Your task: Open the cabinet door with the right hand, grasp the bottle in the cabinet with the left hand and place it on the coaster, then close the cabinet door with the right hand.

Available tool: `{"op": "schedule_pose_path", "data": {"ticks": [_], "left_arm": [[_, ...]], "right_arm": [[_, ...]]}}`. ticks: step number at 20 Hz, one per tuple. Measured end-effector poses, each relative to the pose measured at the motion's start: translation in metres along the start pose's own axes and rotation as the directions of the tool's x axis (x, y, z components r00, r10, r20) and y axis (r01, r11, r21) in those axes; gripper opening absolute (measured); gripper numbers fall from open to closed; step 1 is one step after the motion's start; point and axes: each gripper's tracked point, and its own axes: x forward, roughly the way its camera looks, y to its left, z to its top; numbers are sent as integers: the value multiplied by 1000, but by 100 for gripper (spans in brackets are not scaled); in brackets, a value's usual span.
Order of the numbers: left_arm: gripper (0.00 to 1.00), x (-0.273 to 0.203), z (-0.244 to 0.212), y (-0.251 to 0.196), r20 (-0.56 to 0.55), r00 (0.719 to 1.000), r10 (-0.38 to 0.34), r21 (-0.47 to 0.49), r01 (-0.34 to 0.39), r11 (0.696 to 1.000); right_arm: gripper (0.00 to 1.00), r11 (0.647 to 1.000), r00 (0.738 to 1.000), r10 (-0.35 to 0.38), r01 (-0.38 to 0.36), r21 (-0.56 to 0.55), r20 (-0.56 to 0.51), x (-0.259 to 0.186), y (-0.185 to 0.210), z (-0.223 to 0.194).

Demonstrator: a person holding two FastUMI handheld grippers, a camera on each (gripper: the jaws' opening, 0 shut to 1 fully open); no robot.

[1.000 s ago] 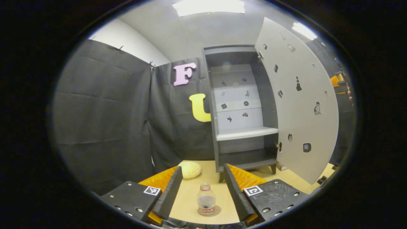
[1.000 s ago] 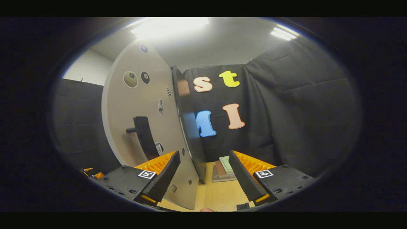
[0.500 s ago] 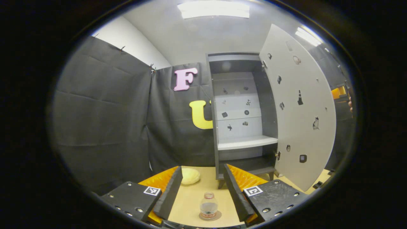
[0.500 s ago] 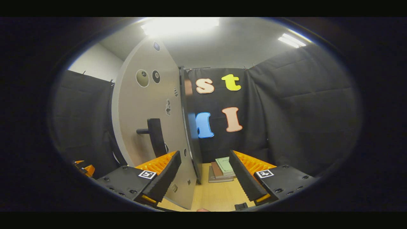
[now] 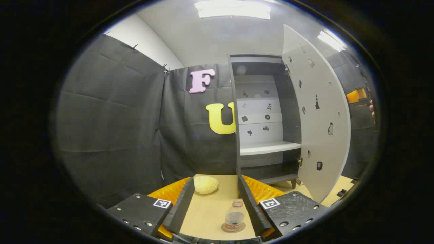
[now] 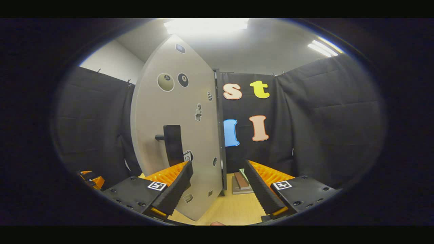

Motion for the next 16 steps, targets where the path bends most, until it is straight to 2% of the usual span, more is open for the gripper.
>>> {"op": "schedule_pose_path", "data": {"ticks": [1,2,3,10,16], "left_arm": [[77,-1,-2,6,-5,1000,5,-4,-5,1000],[77,-2,-4,13,-8,1000,10,-9,-10,1000],[77,-4,-6,20,-13,1000,14,-12,-14,1000],[77,-8,-9,59,-22,999,48,-3,-48,999],[77,-10,-15,84,-34,997,74,1,-74,997]], "right_arm": [[98,1000,1000,2,-2,3,-2,5,5,1],[92,1000,1000,4,-3,8,-4,10,11,1],[98,1000,1000,7,-7,10,-6,13,17,-1],[98,1000,1000,25,-25,18,-1,26,61,-3],[98,998,998,68,-68,16,-11,51,106,-8]]}}
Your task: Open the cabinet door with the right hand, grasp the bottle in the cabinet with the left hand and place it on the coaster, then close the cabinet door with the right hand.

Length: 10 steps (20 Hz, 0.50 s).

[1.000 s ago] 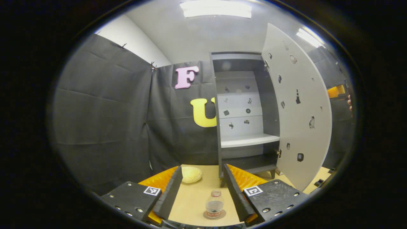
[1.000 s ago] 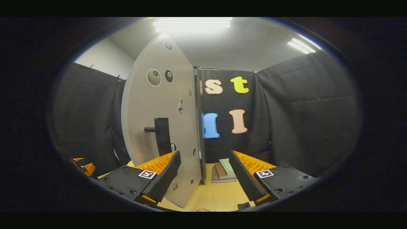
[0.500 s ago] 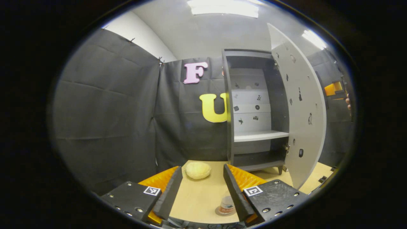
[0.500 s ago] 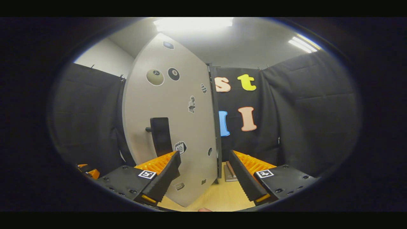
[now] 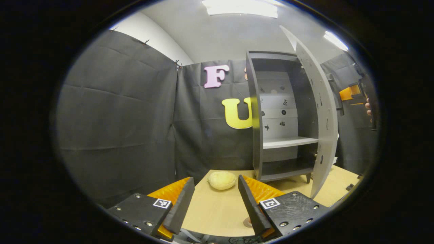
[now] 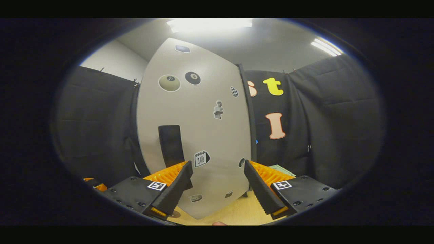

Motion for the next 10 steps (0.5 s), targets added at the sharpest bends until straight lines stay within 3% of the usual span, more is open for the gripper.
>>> {"op": "schedule_pose_path", "data": {"ticks": [2,3,7,10], "left_arm": [[77,-3,-2,8,1,1000,10,5,-10,1000],[77,-2,-3,11,-1,1000,16,5,-16,1000],[77,-1,-7,20,-11,999,32,-11,-32,999],[77,-1,-5,19,-13,999,34,-18,-35,999]], "right_arm": [[93,999,999,32,-32,2,-11,16,16,-5],[98,999,999,51,-51,6,-17,24,25,-6],[98,991,992,129,-129,-19,-7,41,68,-11],[98,987,987,158,-157,-39,18,38,79,-8]]}}
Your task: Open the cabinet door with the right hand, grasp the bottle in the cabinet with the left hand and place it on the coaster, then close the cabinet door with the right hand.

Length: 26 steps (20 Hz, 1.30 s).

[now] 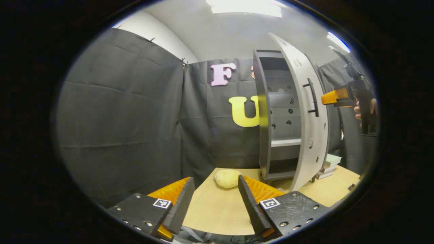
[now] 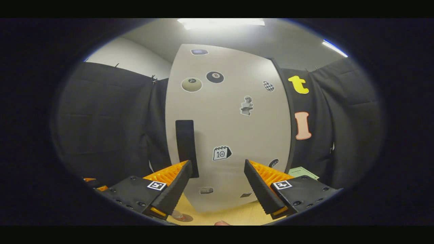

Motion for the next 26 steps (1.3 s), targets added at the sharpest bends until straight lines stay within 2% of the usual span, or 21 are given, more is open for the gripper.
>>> {"op": "schedule_pose_path", "data": {"ticks": [6,7,12,17,20,24,26], "left_arm": [[77,9,22,-36,31,998,-53,16,52,998],[79,13,29,-47,40,997,-66,18,66,998],[77,20,55,-101,74,987,-140,25,138,990],[77,14,71,-144,101,976,-194,40,191,981],[77,12,74,-157,104,974,-202,41,199,979],[79,7,77,-165,111,973,-202,55,197,979],[79,3,76,-167,119,973,-198,61,192,980]], "right_arm": [[98,999,998,-20,21,-27,61,-36,-29,8],[98,999,998,-32,34,-27,62,-45,-38,8],[98,990,990,-122,126,-58,69,-92,-91,3],[98,975,976,-213,215,-50,48,-134,-137,-27],[98,955,961,-274,277,-107,36,-154,-163,-47],[98,946,957,-291,289,-148,8,-169,-171,-77],[98,956,963,-270,268,-122,2,-171,-166,-85]]}}
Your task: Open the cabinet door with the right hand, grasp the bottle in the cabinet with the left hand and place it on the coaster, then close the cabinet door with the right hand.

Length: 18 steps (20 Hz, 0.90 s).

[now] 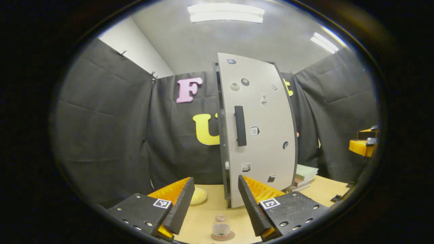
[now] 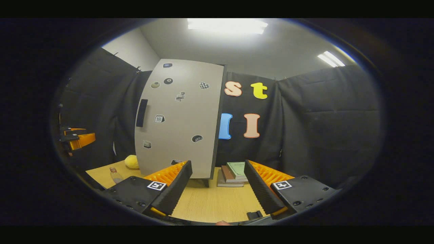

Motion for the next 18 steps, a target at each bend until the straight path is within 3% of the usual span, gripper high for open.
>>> {"op": "schedule_pose_path", "data": {"ticks": [6,18], "left_arm": [[77,-30,11,-2,91,996,10,28,-13,1000],[77,-17,-5,-6,43,998,46,20,-47,999]], "right_arm": [[98,999,999,9,-10,33,37,3,-4,4],[98,999,995,-16,12,39,103,16,-17,26]]}}
